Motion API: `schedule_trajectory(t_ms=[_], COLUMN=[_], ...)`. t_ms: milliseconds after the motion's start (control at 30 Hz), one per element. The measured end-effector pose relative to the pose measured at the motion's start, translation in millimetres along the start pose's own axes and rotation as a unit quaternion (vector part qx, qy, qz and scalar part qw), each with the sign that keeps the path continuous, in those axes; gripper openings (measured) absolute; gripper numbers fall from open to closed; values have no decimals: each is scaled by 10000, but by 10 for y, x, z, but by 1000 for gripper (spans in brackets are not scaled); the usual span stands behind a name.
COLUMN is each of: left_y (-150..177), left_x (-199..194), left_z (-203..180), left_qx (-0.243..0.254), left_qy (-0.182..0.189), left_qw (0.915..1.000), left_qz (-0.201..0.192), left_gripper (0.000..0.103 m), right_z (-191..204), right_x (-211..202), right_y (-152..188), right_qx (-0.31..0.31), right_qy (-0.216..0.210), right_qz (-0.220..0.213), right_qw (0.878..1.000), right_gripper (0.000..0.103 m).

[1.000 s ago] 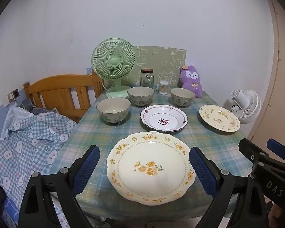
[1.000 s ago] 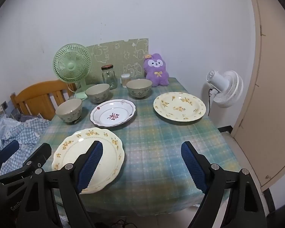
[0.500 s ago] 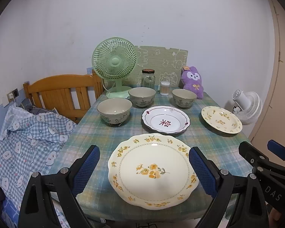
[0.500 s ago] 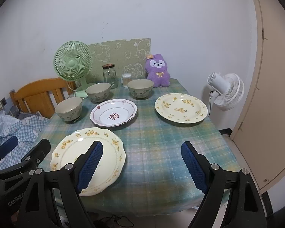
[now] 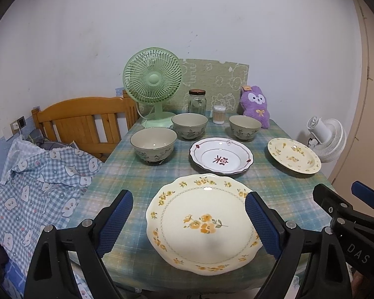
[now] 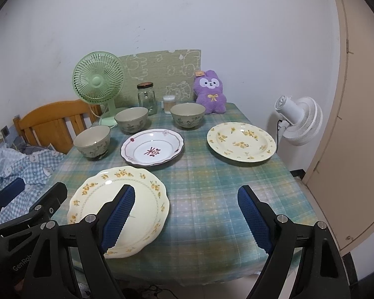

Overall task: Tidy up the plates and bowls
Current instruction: 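Move both tools toward the near yellow-flowered plate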

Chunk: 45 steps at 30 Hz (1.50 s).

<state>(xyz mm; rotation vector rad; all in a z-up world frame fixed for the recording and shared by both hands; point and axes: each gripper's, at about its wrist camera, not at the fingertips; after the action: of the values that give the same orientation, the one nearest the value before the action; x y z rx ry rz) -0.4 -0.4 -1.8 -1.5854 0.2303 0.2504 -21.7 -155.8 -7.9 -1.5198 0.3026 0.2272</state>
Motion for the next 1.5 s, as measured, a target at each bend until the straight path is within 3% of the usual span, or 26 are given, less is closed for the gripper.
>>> schedule_trajectory(t_ms=[1500], left_y=[-18], left_x=[0], left_z=[72], left_qx=[119], left_qy=[55], left_qw=[9999], left_qz=[43], left_gripper=[85], right_z=[139], right_x=[-58], right_y=[13], right_qx=[-21], right_qy=[60], right_qz=[42], right_qw=[10000], right_gripper=[87])
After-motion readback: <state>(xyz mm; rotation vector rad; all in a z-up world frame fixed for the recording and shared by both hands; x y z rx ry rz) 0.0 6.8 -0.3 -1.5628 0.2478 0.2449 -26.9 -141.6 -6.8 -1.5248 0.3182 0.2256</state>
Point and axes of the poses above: each gripper's, at about its wrist camera, not at the fingertips, and x roughly the way its jaws point, z to its left, y to its underside, and after that the axes turned 15 degrees about -z, right-handed
